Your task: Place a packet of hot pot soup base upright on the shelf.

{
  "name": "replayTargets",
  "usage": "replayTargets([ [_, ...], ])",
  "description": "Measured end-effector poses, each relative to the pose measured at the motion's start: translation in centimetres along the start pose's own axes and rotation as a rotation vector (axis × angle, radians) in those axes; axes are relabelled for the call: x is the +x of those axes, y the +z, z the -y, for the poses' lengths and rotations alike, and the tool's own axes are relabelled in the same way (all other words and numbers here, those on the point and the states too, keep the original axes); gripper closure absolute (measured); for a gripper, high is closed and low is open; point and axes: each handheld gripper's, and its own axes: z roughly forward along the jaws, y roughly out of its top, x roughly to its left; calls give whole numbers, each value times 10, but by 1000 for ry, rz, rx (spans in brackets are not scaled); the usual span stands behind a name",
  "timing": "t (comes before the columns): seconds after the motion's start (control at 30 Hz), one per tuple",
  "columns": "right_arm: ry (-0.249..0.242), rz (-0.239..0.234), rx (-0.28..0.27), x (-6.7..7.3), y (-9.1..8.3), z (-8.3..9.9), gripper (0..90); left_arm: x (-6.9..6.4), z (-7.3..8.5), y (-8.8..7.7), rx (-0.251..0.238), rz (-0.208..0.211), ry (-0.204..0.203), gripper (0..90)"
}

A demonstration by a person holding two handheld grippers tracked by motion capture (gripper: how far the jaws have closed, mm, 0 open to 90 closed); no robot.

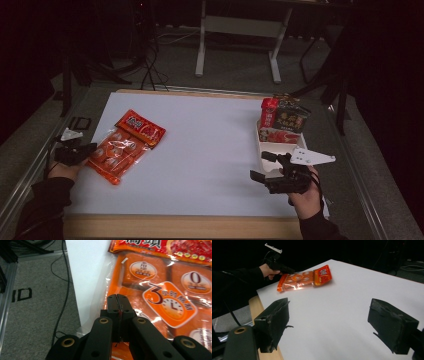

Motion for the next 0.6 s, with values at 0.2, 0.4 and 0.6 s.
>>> replayTargets([
  [0.2,7,-11,5,1,1,-1,174,2,-4,6,38,0,7,900],
  [0.4,6,-15,15,0,3,0,173,-7,-8,6,71,-3,62,900],
  [0.6,6,-15,14,1,3,0,174,-22,-9,7,78,26,93,900],
])
